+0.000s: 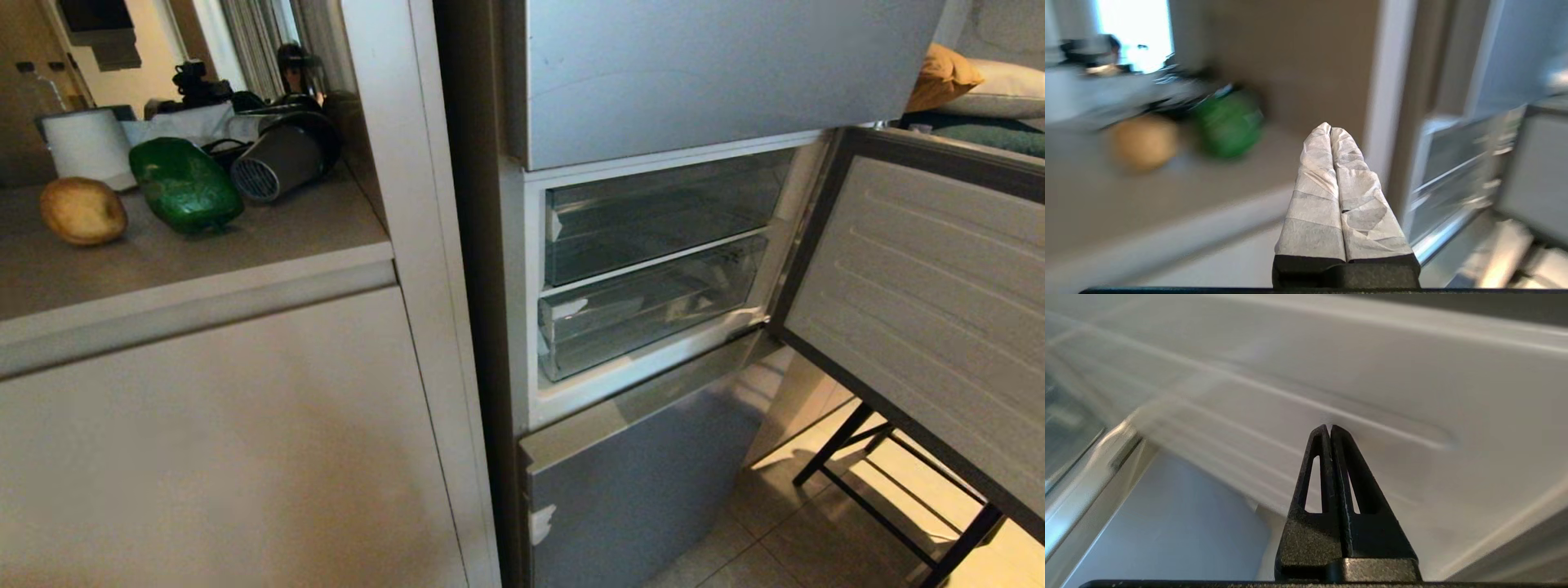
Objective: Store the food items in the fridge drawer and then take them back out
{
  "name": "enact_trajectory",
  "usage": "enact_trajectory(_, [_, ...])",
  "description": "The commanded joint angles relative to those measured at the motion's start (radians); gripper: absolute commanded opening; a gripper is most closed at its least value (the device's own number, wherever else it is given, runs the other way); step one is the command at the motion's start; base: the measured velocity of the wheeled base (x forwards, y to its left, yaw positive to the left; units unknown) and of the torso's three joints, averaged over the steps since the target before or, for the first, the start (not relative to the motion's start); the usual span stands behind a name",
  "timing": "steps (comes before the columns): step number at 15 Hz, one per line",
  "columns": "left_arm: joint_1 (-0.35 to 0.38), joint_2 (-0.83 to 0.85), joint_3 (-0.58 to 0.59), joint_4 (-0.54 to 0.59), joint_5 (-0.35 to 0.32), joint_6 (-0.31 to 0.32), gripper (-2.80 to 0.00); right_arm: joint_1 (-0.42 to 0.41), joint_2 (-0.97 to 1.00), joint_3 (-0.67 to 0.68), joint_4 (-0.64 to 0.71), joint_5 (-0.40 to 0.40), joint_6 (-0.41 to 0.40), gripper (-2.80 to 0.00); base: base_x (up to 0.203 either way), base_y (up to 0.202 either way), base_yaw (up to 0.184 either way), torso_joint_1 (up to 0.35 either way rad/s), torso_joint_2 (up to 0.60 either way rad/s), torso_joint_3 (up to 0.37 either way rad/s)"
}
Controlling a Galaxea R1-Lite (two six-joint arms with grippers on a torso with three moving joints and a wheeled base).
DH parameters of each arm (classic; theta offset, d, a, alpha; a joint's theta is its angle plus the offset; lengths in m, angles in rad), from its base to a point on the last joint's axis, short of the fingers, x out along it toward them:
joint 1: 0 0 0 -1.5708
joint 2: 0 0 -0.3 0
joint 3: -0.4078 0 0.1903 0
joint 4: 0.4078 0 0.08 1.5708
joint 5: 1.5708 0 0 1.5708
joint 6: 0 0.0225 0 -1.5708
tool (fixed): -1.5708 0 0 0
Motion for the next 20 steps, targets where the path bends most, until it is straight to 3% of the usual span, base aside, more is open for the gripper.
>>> enact_trajectory(1, [0.054, -0.148, 0.045, 0.071, 0.000, 0.003, -2.80, -0.083, 0.089, -0.004, -0.053, 0.037, -0.006, -2.80, 0.000, 0.000, 0.000, 0.000, 0.00, 0.000])
enact_trajectory(6, [0.070, -0.228, 0.099, 0.158, -0.003, 0.033, -2.80, -0.111, 0.101, -0.011, -0.106, 0.086, -0.042, -2.80, 0.000, 0.000, 0.000, 0.000, 0.00, 0.000])
enact_trajectory(9, [0.082, -0.291, 0.190, 0.239, -0.010, 0.033, -2.80, -0.109, 0.011, 0.025, -0.084, 0.228, -0.092, -2.80, 0.000, 0.000, 0.000, 0.000, 0.00, 0.000])
enact_trajectory(10, [0.082, -0.312, 0.219, 0.287, -0.025, 0.033, -2.80, -0.109, -0.006, 0.048, -0.080, 0.243, -0.102, -2.80, 0.000, 0.000, 0.000, 0.000, 0.00, 0.000])
enact_trajectory(13, [0.081, -0.359, 0.294, 0.430, -0.036, 0.032, -2.80, -0.109, -0.072, 0.146, -0.081, 0.273, -0.183, -2.80, 0.000, 0.000, 0.000, 0.000, 0.00, 0.000])
enact_trajectory(17, [0.081, -0.360, 0.461, 0.462, -0.014, 0.034, -2.80, -0.109, -0.086, 0.185, -0.085, 0.280, -0.196, -2.80, 0.000, 0.000, 0.000, 0.000, 0.00, 0.000])
enact_trajectory(20, [0.079, -0.359, 0.531, 0.500, -0.078, -0.028, -2.80, -0.109, -0.087, 0.186, -0.085, 0.300, -0.194, -2.80, 0.000, 0.000, 0.000, 0.000, 0.00, 0.000])
